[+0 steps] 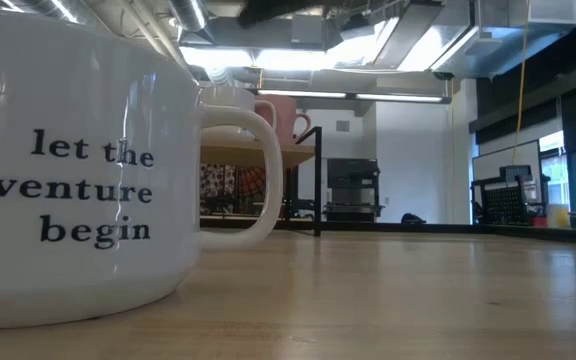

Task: Place coffee mugs
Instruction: Put the white mug on the shelf

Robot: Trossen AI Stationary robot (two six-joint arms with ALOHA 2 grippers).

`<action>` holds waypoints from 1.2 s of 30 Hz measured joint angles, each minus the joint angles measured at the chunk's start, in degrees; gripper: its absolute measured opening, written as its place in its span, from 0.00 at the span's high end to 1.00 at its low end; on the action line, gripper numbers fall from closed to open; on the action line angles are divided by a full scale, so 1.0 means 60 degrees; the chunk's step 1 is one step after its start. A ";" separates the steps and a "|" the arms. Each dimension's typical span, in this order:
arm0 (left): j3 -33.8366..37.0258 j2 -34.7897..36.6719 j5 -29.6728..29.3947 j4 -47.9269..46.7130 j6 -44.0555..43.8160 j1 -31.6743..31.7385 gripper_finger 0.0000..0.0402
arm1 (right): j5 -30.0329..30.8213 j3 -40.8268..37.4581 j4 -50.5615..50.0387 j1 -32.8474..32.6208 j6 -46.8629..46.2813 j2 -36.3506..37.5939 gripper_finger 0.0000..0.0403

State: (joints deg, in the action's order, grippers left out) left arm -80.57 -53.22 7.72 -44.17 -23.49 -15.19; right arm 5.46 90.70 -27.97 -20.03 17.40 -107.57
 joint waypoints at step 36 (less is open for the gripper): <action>0.0003 -0.3221 0.0643 0.3146 0.0180 -0.3733 0.82 | 0.0089 -0.1440 0.2537 -0.0912 -0.2147 -0.1750 0.57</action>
State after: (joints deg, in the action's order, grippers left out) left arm -80.55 -72.55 11.58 -25.30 -22.41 -37.58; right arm 5.99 82.06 -12.75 -25.50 4.51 -118.07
